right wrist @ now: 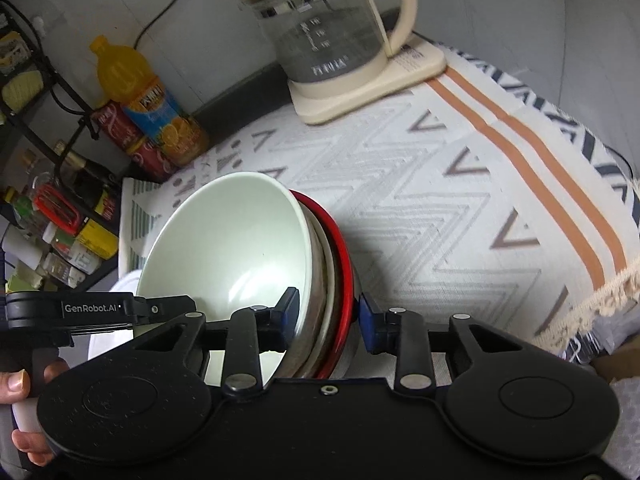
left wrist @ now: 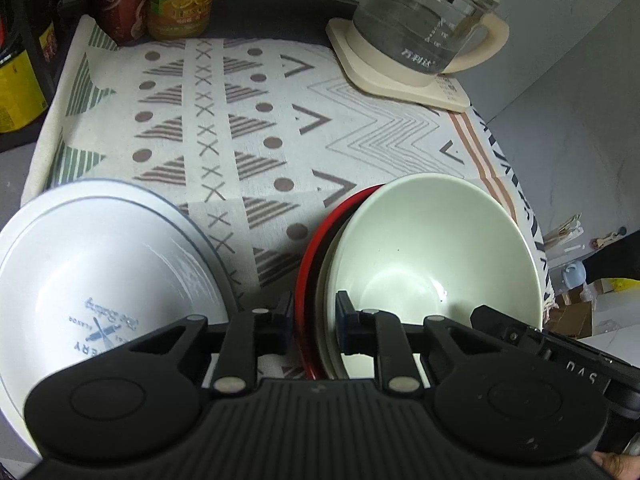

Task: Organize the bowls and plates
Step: 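Close both grippers on the red bowl rim, then lift the bowl stack with both grippers and carry it over the plates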

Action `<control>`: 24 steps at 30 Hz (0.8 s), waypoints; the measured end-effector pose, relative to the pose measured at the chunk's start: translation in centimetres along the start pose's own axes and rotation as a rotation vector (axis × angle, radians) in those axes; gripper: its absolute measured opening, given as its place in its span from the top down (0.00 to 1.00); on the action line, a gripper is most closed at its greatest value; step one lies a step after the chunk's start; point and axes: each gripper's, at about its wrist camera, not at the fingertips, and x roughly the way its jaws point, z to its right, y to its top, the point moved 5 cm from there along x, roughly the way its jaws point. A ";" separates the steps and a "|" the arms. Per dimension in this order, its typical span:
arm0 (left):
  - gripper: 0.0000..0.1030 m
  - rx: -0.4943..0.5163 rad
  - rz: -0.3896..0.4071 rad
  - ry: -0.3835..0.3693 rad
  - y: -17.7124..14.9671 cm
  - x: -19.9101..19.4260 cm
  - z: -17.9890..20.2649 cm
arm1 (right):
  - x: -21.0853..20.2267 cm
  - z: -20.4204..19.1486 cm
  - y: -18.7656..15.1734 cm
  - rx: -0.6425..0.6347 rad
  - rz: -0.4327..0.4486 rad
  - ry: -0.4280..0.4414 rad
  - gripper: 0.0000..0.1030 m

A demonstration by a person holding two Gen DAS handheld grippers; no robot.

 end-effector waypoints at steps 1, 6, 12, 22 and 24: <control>0.82 -0.001 0.007 0.001 0.2 -0.2 -0.1 | -0.1 -0.2 0.3 0.001 0.006 0.004 0.71; 0.82 -0.002 0.031 0.014 1.3 -1.2 -0.4 | -0.4 -1.4 1.8 -0.011 0.029 0.038 0.75; 0.82 -0.019 0.057 0.033 2.0 -2.1 -1.7 | 1.2 -2.3 1.8 -0.025 0.008 0.043 0.76; 0.81 -0.053 0.056 0.037 1.7 -2.5 -3.1 | 0.9 -3.8 2.6 -0.051 0.029 0.076 0.76; 0.81 -0.055 0.069 0.041 2.0 -3.0 -3.2 | 0.8 -4.5 2.9 -0.057 0.034 0.086 0.76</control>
